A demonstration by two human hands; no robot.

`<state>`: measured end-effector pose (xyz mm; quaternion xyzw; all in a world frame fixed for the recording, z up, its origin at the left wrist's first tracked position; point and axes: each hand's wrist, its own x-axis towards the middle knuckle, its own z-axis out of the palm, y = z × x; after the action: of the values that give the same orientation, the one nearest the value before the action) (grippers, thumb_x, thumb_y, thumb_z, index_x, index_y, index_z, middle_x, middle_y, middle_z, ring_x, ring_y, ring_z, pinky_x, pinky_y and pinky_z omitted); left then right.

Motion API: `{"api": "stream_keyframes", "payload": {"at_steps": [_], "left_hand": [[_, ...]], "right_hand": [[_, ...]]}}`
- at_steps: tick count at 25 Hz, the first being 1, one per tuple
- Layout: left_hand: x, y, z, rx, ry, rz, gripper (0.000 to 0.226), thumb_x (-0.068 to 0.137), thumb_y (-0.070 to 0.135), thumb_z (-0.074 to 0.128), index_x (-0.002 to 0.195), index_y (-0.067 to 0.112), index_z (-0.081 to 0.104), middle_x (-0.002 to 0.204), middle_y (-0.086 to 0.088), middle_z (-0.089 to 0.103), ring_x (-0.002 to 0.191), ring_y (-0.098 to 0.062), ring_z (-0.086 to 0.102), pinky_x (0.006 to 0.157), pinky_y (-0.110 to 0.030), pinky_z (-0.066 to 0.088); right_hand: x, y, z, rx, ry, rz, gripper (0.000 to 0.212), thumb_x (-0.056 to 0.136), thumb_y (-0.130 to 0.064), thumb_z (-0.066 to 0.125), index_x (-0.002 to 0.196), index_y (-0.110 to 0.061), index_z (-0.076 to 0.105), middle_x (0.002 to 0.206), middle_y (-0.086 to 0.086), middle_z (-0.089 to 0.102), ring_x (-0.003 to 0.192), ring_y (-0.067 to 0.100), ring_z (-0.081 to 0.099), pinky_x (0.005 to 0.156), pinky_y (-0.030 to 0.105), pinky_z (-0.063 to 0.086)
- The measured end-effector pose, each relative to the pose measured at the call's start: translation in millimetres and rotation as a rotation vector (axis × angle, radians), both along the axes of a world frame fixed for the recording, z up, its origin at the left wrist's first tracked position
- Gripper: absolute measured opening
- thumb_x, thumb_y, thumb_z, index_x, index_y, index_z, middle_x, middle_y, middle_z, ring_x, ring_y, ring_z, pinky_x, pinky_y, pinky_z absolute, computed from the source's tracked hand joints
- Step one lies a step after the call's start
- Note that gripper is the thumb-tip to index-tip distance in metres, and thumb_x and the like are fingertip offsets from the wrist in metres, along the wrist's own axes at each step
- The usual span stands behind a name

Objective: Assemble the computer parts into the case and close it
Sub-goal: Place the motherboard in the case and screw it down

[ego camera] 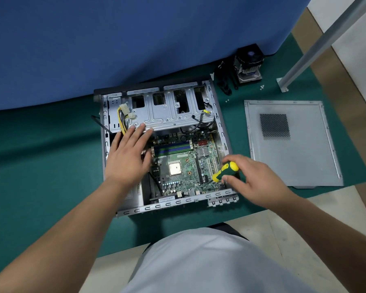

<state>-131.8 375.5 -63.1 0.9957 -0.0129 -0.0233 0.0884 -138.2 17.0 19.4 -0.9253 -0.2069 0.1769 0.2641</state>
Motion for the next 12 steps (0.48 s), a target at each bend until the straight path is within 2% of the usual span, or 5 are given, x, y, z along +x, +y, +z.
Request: {"api": "stream_keyframes", "payload": {"at_steps": [3,5,9,12], "left_hand": [[0.7,0.9,-1.4,-0.005,-0.039,0.009,0.061,0.101,0.045,0.035,0.161,0.039,0.022,0.169,0.013,0.023,0.157,-0.012,0.016,0.128,-0.044,0.009],[0.6,0.6,-1.5,-0.016,-0.049,0.015,0.062,0.099,0.043,0.036,0.160,0.039,0.025,0.168,0.013,0.025,0.157,-0.012,0.018,0.128,-0.043,0.008],[0.8,0.1,-2.5,-0.015,-0.052,0.018,0.063,0.098,0.042,0.035,0.160,0.038,0.027,0.168,0.013,0.026,0.156,-0.013,0.019,0.128,-0.043,0.009],[2.1,1.1,-4.1,-0.008,-0.068,0.018,0.063,0.098,0.041,0.035,0.160,0.038,0.027,0.167,0.012,0.027,0.156,-0.013,0.020,0.128,-0.043,0.010]], "right_hand": [[-4.7,1.4,-5.5,-0.027,-0.008,0.029,0.036,0.098,-0.041,0.063,0.131,-0.026,0.057,0.110,-0.009,0.065,0.074,-0.004,0.052,0.065,0.021,0.037],[-5.8,1.9,-8.7,-0.032,-0.016,0.033,0.036,0.098,-0.038,0.065,0.130,-0.024,0.058,0.113,-0.007,0.067,0.083,-0.001,0.048,0.073,0.023,0.039],[-7.3,0.3,-13.3,-0.033,-0.030,0.044,0.037,0.096,-0.032,0.069,0.129,-0.018,0.062,0.118,-0.003,0.069,0.103,0.014,0.059,0.086,0.026,0.046],[-5.9,0.4,-14.0,-0.056,-0.049,0.068,0.037,0.095,-0.031,0.071,0.128,-0.016,0.063,0.120,-0.002,0.069,0.110,0.018,0.062,0.094,0.031,0.050]]}}
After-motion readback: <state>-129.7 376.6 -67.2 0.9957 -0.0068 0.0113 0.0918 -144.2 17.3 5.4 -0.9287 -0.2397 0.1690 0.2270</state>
